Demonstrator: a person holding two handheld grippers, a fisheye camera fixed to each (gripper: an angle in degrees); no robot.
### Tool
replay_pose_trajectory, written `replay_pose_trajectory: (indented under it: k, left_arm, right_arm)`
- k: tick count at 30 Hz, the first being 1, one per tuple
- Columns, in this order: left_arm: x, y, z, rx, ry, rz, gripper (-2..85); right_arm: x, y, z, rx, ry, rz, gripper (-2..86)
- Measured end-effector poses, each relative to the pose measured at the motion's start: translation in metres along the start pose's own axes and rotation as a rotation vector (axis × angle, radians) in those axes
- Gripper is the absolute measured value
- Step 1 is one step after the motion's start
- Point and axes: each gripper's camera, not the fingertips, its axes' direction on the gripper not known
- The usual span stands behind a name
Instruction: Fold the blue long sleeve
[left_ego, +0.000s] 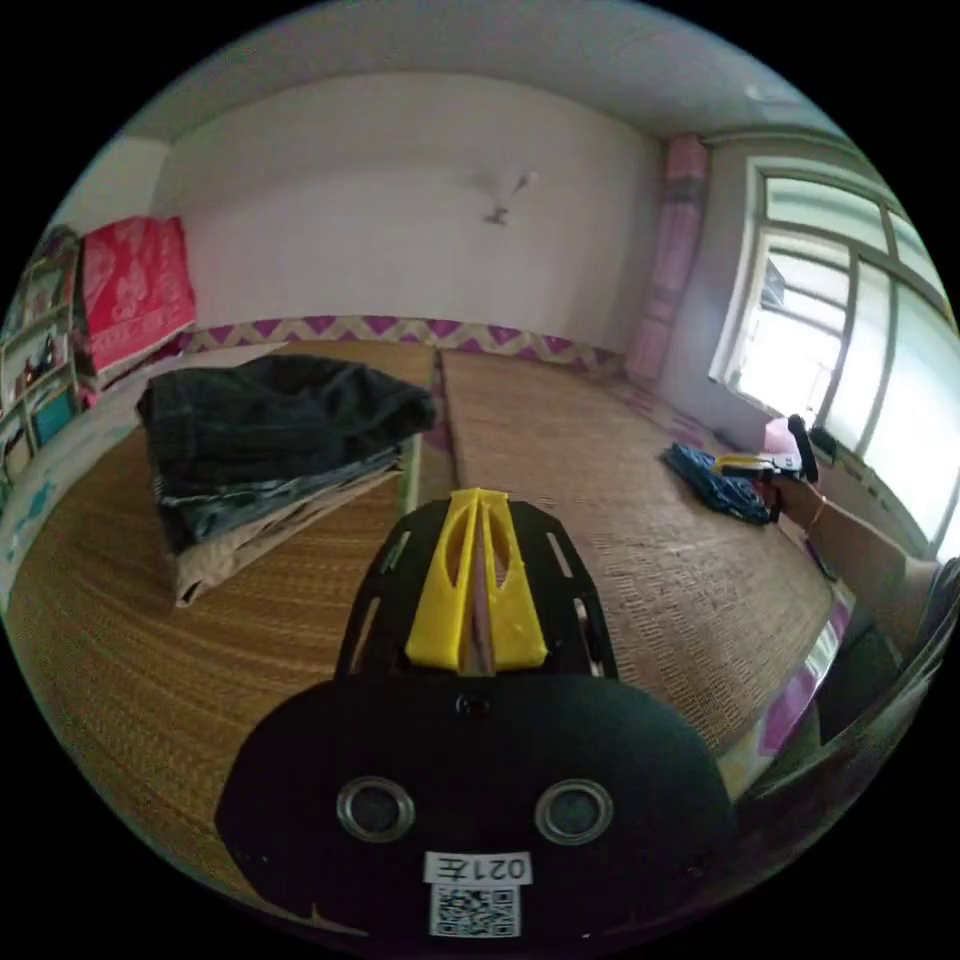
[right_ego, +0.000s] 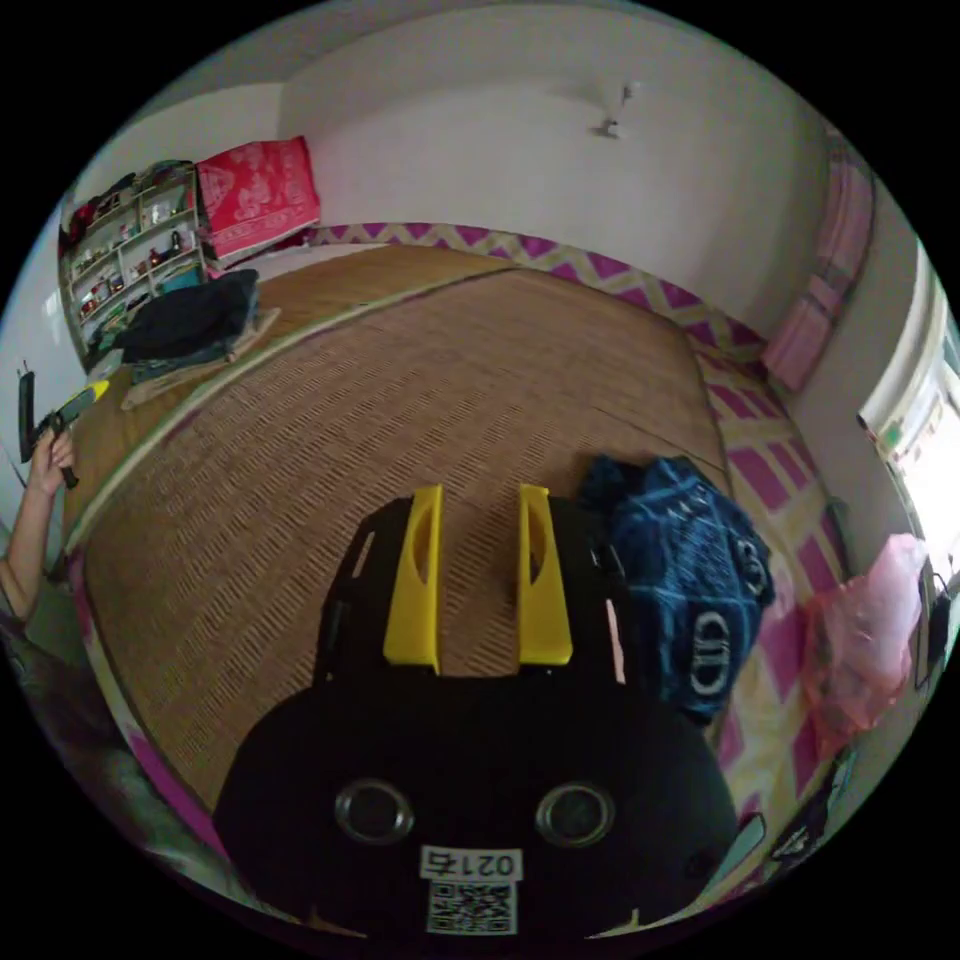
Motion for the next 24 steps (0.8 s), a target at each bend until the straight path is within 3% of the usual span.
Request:
replay_pose_trajectory:
  k: [7, 11, 14, 17, 20, 24]
  left_arm:
    - [0.122, 0.046, 0.076, -0.176, 0.21, 0.017, -0.7]
    - [0.189, 0.081, 0.101, -0.224, 0.185, 0.102, -0.5]
    - [0.217, 0.103, 0.121, -0.268, 0.202, 0.122, -0.9]
    - [0.219, 0.129, 0.152, -0.346, 0.133, 0.077, -0.9]
    - [0.198, 0.155, 0.18, -0.489, 0.104, -0.035, -1.0]
    - [0.171, 0.177, 0.181, -0.476, 0.161, -0.154, -1.0]
  right_arm:
    - [0.001, 0.025, 0.013, -0.144, 0.138, -0.105, 14.4]
    - [-0.034, 0.038, 0.038, -0.227, 0.226, -0.22, 16.5]
    - [-0.04, 0.039, 0.04, -0.164, 0.234, -0.127, 12.8]
    - [-0.047, 0.04, 0.046, -0.146, 0.322, -0.087, 5.6]
    - [-0.059, 0.03, 0.04, -0.171, 0.339, -0.089, 4.4]
    - [-0.079, -0.005, 0.004, -0.117, 0.331, -0.032, 3.7]
